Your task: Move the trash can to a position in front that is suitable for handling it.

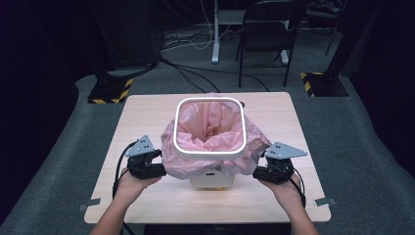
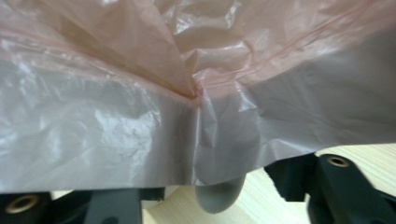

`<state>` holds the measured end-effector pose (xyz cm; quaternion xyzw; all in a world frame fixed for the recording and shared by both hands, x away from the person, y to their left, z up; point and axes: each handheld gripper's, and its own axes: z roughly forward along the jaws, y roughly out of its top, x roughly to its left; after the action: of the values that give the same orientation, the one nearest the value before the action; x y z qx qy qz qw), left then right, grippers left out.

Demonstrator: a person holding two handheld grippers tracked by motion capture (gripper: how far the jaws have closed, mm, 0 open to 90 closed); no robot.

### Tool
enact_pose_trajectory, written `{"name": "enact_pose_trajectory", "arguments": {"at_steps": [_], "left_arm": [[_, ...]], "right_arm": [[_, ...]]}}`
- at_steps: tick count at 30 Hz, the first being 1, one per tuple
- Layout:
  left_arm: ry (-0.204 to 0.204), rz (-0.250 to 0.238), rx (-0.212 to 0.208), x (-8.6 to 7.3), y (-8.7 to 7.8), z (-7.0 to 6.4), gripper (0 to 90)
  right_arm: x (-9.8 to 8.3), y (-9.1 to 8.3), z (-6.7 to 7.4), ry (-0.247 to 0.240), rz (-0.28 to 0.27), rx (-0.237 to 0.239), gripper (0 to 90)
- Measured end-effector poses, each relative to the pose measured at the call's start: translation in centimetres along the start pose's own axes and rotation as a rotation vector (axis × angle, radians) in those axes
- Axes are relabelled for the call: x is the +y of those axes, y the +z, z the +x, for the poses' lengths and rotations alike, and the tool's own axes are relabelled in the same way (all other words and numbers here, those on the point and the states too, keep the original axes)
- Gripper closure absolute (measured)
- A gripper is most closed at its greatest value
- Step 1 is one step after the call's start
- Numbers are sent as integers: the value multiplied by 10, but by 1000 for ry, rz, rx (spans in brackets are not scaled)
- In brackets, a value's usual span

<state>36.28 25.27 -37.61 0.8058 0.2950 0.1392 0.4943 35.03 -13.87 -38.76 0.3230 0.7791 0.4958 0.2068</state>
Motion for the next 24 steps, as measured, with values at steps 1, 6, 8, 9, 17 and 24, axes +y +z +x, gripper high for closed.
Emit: {"name": "enact_pose_trajectory", "arguments": {"at_steps": [1, 6, 8, 9, 17, 24], "left_arm": [[-6, -2, 3, 0, -1, 1, 431], [-23, -36, 20, 1, -9, 2, 369], [-16, -40, 35, 2, -13, 1, 360], [-14, -40, 38, 2, -14, 1, 353], [-14, -45, 23, 0, -25, 3, 331], [-36, -64, 27, -2, -38, 9, 323]], "right_arm": [[2, -2, 1, -5, 13, -6, 424], [6, -8, 5, -26, 25, -15, 385], [8, -10, 6, -36, 30, -21, 373], [9, -11, 7, -37, 35, -19, 365], [10, -21, 1, -17, 64, 19, 319], [9, -33, -5, 9, 69, 49, 328]]}}
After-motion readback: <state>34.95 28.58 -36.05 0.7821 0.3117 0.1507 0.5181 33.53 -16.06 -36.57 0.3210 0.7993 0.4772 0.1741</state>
